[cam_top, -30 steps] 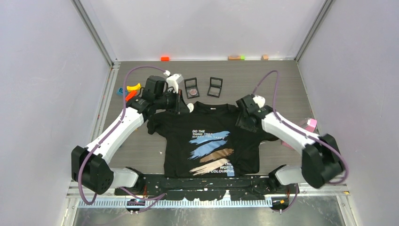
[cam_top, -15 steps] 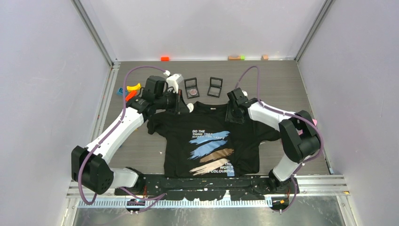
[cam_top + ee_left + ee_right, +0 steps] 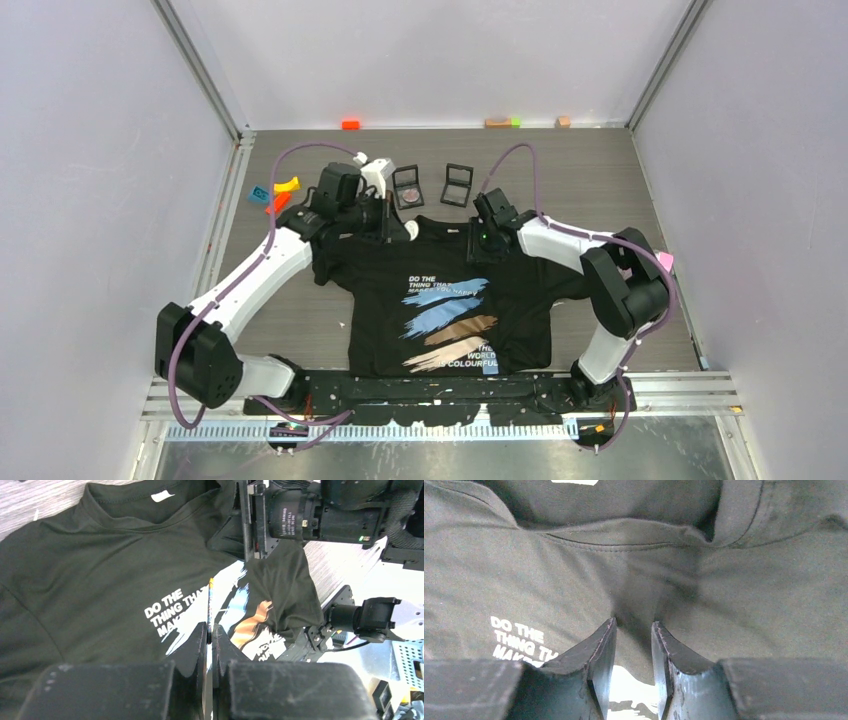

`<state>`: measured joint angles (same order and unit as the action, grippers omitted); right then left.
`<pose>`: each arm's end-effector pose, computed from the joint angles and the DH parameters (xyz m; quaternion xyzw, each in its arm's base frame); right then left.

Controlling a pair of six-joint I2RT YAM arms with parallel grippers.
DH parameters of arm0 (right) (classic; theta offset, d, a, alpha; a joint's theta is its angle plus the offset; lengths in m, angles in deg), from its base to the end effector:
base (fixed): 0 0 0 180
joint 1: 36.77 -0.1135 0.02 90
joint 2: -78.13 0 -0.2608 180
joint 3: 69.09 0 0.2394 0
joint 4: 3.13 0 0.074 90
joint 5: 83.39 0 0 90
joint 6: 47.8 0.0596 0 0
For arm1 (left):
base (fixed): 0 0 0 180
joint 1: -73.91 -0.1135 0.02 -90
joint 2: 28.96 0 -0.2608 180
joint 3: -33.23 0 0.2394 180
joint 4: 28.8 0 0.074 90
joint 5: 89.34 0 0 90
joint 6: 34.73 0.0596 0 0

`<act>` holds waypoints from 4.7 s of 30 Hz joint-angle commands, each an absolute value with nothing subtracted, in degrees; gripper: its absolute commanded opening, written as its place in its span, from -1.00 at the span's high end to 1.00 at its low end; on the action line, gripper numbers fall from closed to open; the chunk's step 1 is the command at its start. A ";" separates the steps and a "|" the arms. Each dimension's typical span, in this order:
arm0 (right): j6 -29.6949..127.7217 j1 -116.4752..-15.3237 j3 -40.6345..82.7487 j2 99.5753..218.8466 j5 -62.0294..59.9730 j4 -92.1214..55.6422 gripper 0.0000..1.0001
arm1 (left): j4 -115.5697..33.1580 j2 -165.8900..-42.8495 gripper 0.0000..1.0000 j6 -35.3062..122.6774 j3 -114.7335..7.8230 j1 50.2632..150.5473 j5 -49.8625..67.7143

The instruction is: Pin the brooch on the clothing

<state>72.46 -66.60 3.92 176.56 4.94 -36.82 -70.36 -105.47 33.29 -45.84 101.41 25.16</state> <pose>0.2967 0.1721 0.1541 -0.0003 0.9638 0.1455 0.2235 0.2529 -0.1595 0.2971 0.1337 0.8766 -0.3500 0.3019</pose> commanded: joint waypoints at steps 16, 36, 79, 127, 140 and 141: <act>74.68 -67.80 -3.19 172.49 4.57 -25.67 0.99 | -47.67 -116.40 1.00 22.88 -37.35 113.02 9.42; 79.53 -67.80 -10.68 164.82 1.66 -12.91 0.99 | -43.14 -132.93 1.00 23.21 -44.33 117.31 7.11; 76.23 -69.20 -12.09 169.18 -4.59 -10.65 0.79 | -46.97 -139.45 1.00 21.32 -48.12 117.76 10.95; 67.57 -72.40 -17.12 154.27 14.13 -14.73 -0.15 | -48.76 -127.23 1.00 22.13 -42.39 115.74 10.15; 67.25 -75.00 -13.54 163.91 17.50 -13.44 0.26 | -49.81 -129.30 1.00 22.21 -43.98 115.74 11.19; 67.34 -75.00 -13.58 164.22 17.42 -13.39 0.39 | -50.01 -129.50 1.00 22.22 -44.22 115.81 11.21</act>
<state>67.56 -74.71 -15.57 163.56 15.28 -17.11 -49.62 -129.89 21.24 -41.91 116.10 11.19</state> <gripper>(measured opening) 0.383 0.029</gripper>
